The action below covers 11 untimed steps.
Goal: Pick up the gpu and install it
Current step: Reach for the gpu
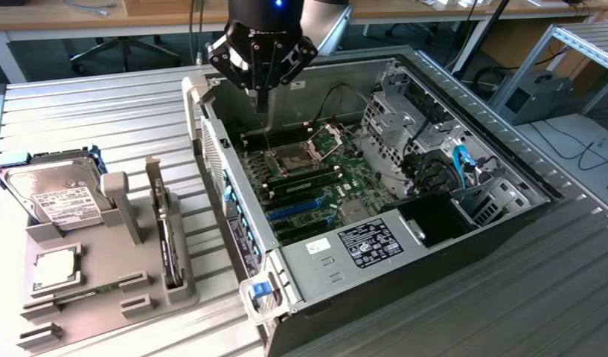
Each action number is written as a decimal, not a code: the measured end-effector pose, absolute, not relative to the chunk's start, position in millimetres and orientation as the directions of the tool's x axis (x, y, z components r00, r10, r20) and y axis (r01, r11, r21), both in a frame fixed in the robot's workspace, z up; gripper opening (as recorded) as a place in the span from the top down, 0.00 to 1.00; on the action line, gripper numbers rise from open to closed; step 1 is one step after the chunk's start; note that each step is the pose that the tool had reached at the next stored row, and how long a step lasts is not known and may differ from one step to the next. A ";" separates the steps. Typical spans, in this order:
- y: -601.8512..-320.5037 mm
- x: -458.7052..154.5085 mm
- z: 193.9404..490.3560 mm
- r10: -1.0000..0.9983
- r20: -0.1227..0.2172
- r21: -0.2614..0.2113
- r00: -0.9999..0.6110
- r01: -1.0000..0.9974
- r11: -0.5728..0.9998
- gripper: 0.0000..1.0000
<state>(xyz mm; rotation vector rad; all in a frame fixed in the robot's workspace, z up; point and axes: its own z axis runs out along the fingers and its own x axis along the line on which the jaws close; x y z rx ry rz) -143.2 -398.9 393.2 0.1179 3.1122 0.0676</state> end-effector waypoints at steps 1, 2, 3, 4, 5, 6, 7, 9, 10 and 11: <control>-398.9 -143.9 393.2 0.076 -0.025 0.044 -0.997 0.075 0.996 0.89; -398.9 -144.4 393.2 0.076 -0.025 0.044 -0.997 0.075 0.996 0.89; -398.9 -145.0 393.2 0.076 -0.025 0.044 -0.997 0.075 0.996 0.89; -398.9 -145.4 393.1 0.076 -0.025 0.044 -0.997 0.075 0.996 0.89; -398.9 -146.1 393.1 0.076 -0.025 0.044 -0.997 0.075 0.996 0.89; -398.9 -146.6 393.1 0.076 -0.025 0.044 -0.997 0.075 0.996 0.89; -398.9 -147.1 393.1 0.076 -0.025 0.044 -0.997 0.075 0.996 0.89; -398.9 -148.0 393.1 0.076 -0.025 0.044 -0.997 0.075 0.996 0.89; -398.9 -148.5 393.1 0.076 -0.025 0.044 -0.997 0.075 0.996 0.89; -398.9 -148.9 393.0 0.076 -0.025 0.044 -0.997 0.075 0.996 0.89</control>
